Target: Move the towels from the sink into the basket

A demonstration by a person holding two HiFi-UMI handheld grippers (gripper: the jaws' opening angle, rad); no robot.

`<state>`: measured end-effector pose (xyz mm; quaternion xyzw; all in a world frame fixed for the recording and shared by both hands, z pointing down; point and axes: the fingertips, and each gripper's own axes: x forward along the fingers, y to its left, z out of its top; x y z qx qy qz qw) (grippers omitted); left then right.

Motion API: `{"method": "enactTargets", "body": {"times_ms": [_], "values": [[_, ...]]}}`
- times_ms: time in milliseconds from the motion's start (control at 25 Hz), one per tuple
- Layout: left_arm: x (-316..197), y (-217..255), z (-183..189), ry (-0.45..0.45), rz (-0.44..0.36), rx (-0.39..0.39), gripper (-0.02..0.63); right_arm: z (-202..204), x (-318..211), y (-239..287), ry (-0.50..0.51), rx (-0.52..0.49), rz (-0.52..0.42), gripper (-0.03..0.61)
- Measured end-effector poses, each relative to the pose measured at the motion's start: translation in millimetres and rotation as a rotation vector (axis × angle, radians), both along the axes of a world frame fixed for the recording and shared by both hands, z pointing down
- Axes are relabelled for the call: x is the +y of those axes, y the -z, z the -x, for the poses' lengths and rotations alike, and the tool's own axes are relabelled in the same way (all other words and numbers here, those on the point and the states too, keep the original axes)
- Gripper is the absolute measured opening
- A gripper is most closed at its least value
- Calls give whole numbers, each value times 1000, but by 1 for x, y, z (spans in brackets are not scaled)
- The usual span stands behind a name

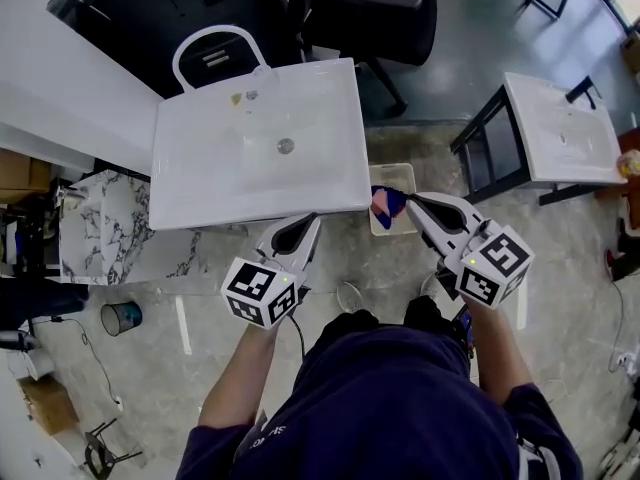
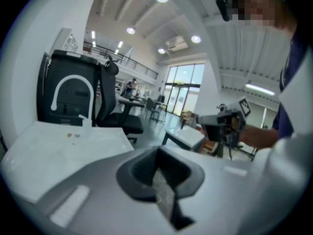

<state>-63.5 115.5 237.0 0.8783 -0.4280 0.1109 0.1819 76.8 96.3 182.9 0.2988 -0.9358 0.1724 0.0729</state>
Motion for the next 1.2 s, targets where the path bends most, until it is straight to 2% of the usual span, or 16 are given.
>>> {"method": "enactTargets", "body": {"times_ms": [280,600,840,1040,1200], "values": [[-7,12,31,24,-24,30,3,38,4,4,40,18,8,6],[-20,12,53,105,-14,20,3,66,-26,1,141,12,16,6],[-46,8,54,155,0,-5,3,78,-56,0,231,-8,27,6],[-68,15,48,208,-19,-7,3,87,-73,-3,316,-21,28,6],[-79,16,46,221,-20,-6,3,93,-86,0,342,-32,18,6]]}}
